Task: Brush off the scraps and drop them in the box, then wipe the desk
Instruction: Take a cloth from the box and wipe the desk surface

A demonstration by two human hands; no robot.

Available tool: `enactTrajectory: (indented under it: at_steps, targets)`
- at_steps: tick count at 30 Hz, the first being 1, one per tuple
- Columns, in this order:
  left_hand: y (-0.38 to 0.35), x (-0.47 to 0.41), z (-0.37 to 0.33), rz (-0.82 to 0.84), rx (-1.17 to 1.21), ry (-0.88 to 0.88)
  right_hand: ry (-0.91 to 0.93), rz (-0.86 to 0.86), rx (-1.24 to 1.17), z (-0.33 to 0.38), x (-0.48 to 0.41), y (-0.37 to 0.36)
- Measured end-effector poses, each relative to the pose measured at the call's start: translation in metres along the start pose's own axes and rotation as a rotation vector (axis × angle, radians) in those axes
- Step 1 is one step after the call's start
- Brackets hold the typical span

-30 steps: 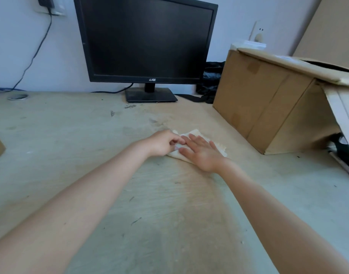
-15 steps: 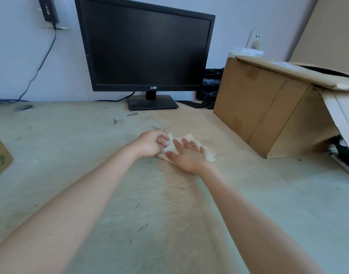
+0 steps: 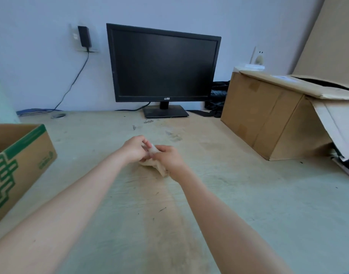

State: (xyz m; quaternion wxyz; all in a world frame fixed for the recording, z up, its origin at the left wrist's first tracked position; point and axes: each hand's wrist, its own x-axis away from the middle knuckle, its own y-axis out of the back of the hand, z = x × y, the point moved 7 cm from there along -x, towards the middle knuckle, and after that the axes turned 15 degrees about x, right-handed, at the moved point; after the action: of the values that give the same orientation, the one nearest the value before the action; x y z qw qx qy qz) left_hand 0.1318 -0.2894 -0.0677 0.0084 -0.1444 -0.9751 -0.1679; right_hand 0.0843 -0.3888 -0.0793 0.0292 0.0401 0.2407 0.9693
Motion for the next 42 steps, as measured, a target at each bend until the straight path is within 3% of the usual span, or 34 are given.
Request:
enactTrajectory:
  at_steps: [3, 6, 8, 11, 14, 18, 21, 26, 29, 35, 42]
  targets:
    - [0.005, 0.007, -0.017, -0.018, 0.006, -0.080, -0.050, 0.064, -0.366, 0.003, 0.005, 0.002]
    - [0.005, 0.011, -0.036, -0.019, -0.031, -0.173, -0.066, 0.094, -0.522, 0.005, 0.007, 0.010]
    - [-0.006, 0.014, -0.039, 0.050, -0.105, -0.174, -0.045, 0.022, -0.333, 0.000, 0.006, 0.021]
    - [-0.033, 0.018, -0.027, 0.177, -0.371, -0.166, 0.072, -0.109, 0.279, -0.006, 0.006, 0.036]
    - [-0.042, 0.016, -0.020, 0.165, -0.454, -0.171, 0.156, -0.185, 0.581, -0.013, 0.012, 0.040]
    - [-0.033, 0.006, -0.020, 0.120, -0.396, -0.134, 0.276, -0.107, 0.892, -0.014, 0.015, 0.016]
    - [-0.021, -0.004, -0.014, 0.034, -0.329, -0.060, 0.255, -0.020, 1.116, -0.020, 0.014, -0.004]
    - [-0.022, -0.018, -0.007, -0.084, -0.125, 0.028, 0.246, -0.106, 1.153, -0.013, 0.000, 0.001]
    - [-0.050, -0.027, -0.016, -0.020, -0.089, -0.020, 0.167, -0.150, 1.209, -0.026, -0.013, 0.027]
    - [-0.087, -0.046, -0.029, 0.128, -0.207, -0.133, -0.224, -0.246, 1.265, -0.086, -0.032, 0.135]
    - [-0.072, -0.089, -0.039, 0.045, -0.283, -0.194, -0.220, -0.213, 1.239, -0.082, -0.106, 0.134]
